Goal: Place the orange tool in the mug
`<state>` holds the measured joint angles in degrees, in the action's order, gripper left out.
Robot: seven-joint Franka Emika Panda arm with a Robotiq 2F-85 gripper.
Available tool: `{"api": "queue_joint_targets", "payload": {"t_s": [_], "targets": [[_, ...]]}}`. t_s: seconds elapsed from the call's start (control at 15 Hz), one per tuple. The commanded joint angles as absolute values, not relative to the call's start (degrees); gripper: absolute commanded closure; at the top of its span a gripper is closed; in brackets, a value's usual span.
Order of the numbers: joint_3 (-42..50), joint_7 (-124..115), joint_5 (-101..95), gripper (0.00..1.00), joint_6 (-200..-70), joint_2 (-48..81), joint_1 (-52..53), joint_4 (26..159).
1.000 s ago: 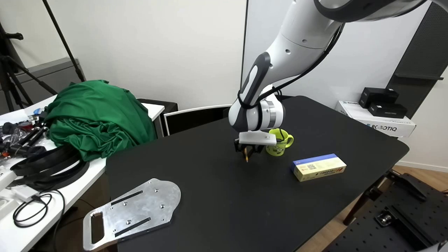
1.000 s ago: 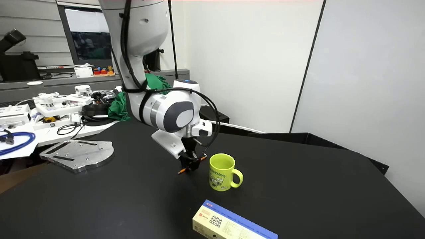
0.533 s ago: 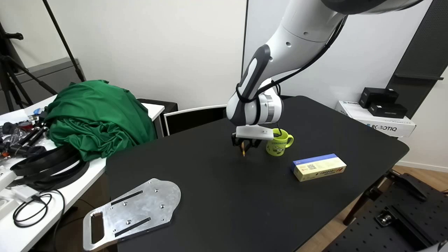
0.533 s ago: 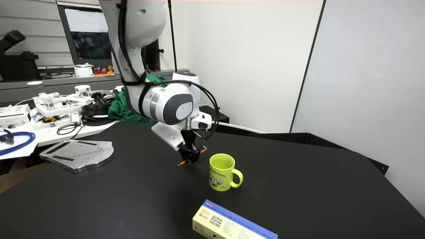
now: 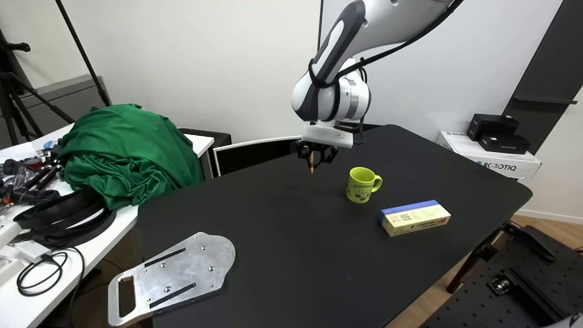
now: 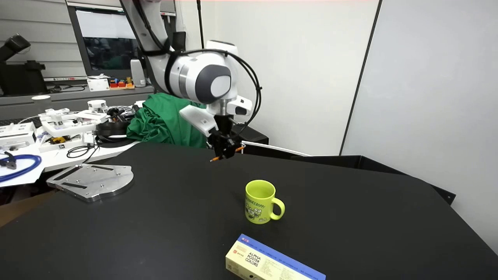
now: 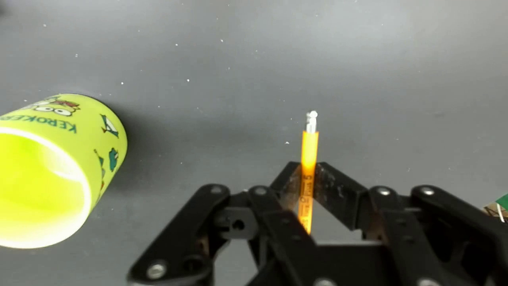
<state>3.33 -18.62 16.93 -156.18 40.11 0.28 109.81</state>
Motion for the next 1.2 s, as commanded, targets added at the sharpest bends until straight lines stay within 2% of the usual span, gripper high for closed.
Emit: {"api": "queue_joint_targets", "payload": {"t_s": [0.0, 0.6, 1.13], "targets": [[4.99, -22.42, 17.27, 0.96, -148.36, 32.77, -0.61, 112.74], [5.67, -21.65, 26.16, 0.96, -121.43, 27.58, -10.73, 109.12], [7.34, -19.70, 41.52, 0.96, -110.81, 31.11, -18.82, 105.93]]}}
